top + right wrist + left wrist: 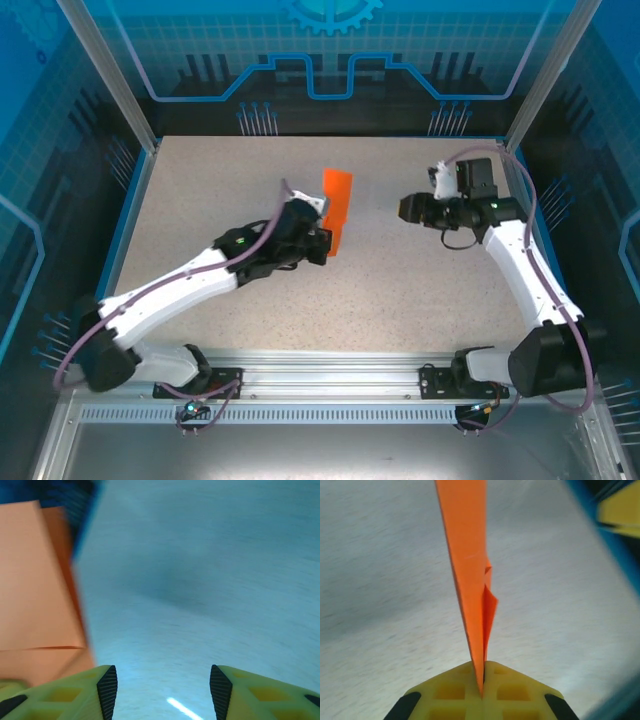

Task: Fold a paper plane with a square sheet of paper (fold left side to right side)
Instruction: Turn over the paper at the center of the table.

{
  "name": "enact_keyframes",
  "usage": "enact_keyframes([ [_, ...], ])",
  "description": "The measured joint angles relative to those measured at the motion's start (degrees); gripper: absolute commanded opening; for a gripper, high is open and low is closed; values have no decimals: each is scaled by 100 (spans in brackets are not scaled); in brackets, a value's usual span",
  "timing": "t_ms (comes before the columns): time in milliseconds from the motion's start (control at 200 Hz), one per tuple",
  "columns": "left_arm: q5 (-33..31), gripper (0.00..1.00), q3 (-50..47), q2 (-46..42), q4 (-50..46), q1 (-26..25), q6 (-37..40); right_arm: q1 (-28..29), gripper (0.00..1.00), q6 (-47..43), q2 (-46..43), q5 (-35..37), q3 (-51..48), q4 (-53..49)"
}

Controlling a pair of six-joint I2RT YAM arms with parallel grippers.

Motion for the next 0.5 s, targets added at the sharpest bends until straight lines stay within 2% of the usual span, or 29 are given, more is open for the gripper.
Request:
enact_keyframes([
  [125, -1191, 1, 1158, 1482, -1714, -262, -387, -415, 57, 105, -280, 505, -752, -157],
  [220, -1711, 2, 1871, 2472, -2736, -352, -734, -560, 57, 131, -398, 704, -1008, -221],
  [320, -1976, 5, 2459, 3279, -3589, -426, -1043, -603, 57, 131, -448, 782, -1062, -234],
  [500, -2006, 11, 3834, 4666, -4861, -474, -1320, -610, 57, 140, -474, 741, -1222, -144],
])
